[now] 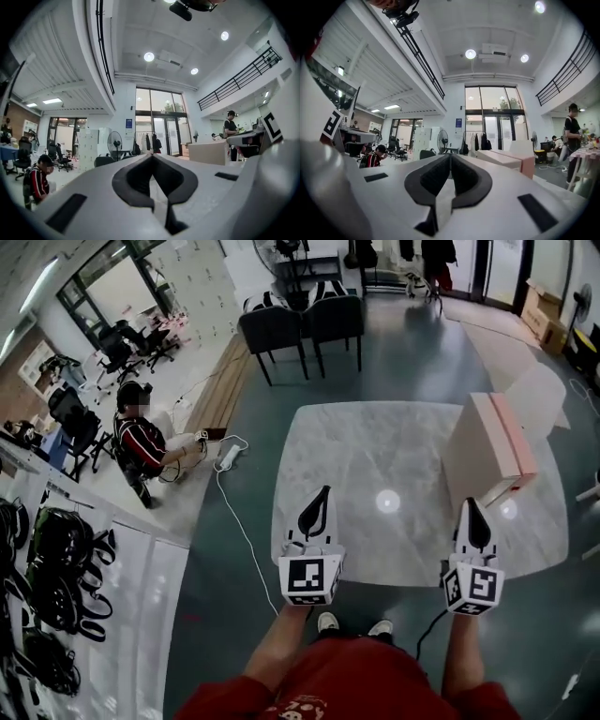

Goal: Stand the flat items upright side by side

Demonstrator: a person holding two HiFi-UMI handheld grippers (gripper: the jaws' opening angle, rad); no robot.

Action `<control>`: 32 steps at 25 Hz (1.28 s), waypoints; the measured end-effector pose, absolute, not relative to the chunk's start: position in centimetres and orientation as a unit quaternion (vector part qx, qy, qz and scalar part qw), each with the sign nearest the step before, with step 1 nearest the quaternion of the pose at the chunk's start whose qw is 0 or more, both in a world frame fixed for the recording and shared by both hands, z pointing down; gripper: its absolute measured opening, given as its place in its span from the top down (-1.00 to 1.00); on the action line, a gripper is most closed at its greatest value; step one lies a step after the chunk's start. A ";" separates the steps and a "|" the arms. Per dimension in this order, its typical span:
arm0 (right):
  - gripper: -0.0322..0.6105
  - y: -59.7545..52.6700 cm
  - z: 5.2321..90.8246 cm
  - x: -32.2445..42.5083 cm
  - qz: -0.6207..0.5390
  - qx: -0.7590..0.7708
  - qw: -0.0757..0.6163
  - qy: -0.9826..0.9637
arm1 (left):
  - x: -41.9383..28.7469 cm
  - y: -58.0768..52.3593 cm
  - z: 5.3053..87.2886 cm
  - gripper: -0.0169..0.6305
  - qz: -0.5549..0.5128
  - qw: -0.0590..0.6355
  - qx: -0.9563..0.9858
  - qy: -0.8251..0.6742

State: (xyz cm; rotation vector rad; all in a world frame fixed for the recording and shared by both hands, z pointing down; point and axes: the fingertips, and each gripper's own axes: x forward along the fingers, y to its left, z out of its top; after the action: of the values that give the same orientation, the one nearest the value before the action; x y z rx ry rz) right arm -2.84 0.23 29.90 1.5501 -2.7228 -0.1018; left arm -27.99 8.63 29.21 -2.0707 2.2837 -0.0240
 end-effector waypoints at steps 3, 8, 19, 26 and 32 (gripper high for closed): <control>0.88 0.5 29.0 -5.2 -0.043 0.487 -0.005 -0.872 | -30.5 10.4 28.0 0.94 -0.005 0.058 -0.662 0.747; 0.89 0.7 27.9 -6.5 -0.054 0.487 -0.007 -0.872 | -31.4 11.3 27.0 0.94 0.008 0.073 -0.664 0.744; 0.90 0.9 27.9 -7.8 -0.056 0.485 -0.003 -0.873 | -31.8 11.1 27.3 0.94 0.001 0.076 -0.667 0.741; 0.90 0.7 28.1 -7.8 -0.059 0.485 0.002 -0.873 | -31.4 10.6 27.8 0.94 0.011 0.074 -0.671 0.737; 0.90 0.6 27.9 -6.5 -0.062 0.489 0.003 -0.870 | -29.9 10.2 27.9 0.94 0.007 0.067 -0.677 0.733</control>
State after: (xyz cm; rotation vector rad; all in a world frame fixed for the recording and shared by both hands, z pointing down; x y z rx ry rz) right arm -6.49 0.64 27.85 1.5339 -2.7271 -0.1930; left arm -29.94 10.22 27.87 -2.0410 2.2075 0.0209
